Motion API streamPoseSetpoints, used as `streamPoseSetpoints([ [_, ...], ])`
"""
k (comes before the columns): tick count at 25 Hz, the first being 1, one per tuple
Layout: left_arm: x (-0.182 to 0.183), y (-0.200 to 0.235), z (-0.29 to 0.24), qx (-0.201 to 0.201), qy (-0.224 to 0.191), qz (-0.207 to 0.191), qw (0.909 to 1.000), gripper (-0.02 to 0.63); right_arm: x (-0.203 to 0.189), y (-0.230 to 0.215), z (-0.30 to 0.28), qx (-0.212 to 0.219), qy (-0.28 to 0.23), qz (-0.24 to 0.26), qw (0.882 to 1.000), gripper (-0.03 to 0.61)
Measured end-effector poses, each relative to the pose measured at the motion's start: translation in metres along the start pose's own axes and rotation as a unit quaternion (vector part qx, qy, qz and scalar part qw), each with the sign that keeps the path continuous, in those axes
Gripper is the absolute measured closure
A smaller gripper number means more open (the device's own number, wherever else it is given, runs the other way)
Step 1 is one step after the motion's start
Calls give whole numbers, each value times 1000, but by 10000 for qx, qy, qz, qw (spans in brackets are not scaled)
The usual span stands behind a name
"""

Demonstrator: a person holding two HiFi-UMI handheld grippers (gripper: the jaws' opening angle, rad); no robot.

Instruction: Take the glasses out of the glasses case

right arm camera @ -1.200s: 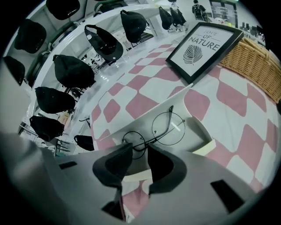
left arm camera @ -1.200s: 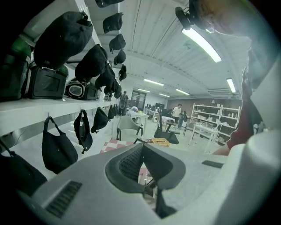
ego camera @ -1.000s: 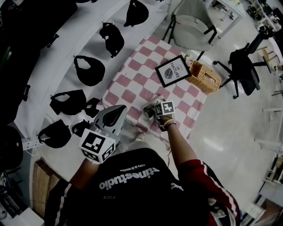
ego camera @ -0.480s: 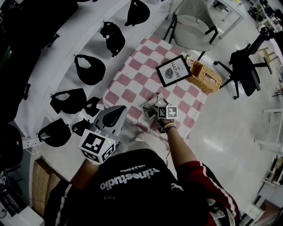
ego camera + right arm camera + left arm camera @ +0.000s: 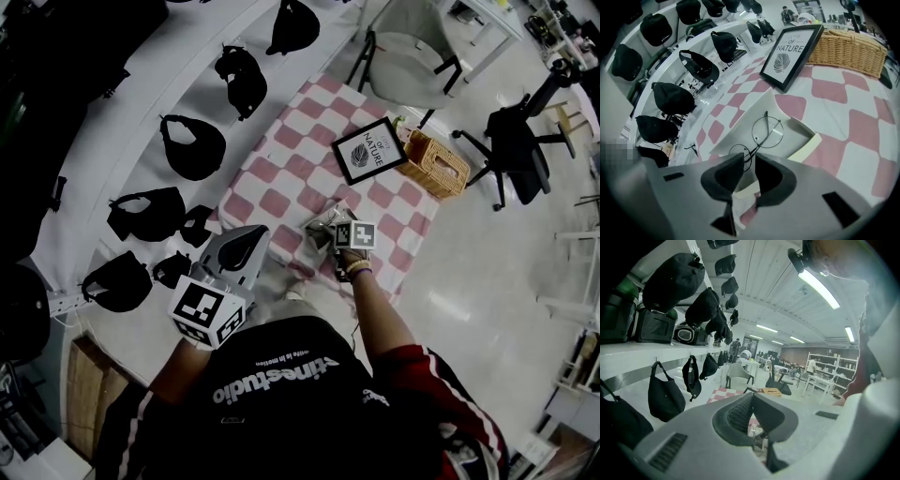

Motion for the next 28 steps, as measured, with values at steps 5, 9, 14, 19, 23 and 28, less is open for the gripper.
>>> streamPoseSetpoints([
  [5, -1, 4, 3, -21, 10, 23, 10000, 607, 5, -7, -3, -248, -86, -210, 9994, 488],
  [9, -1, 8, 6, -7, 23, 43, 10000, 607, 10, -12, -9, -501, -66, -266, 9984, 485],
  [14, -1, 11, 10, 30, 57, 42, 10000, 607, 12, -15, -15, -723, 50, -387, 9966, 482],
  [19, -1, 16, 15, 120, 45, 52, 9999, 607, 15, -5, -16, -376, -41, -956, 9947, 504],
  [23, -2, 14, 15, 130, 47, 41, 9999, 607, 17, -13, -15, -282, -206, -1275, 9912, 525],
  [28, -1, 7, 15, 123, 50, 20, 9999, 607, 16, -19, -11, -10, -438, -1619, 9858, 565],
])
Point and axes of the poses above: the fingertips, and each gripper's own axes: z backward along the fingers, y to its left, x out of its top, the point moved 2 cm from there along z, backward along the fingers, and after that the axes turned 2 degrees about -y, right-handed, at the moved point
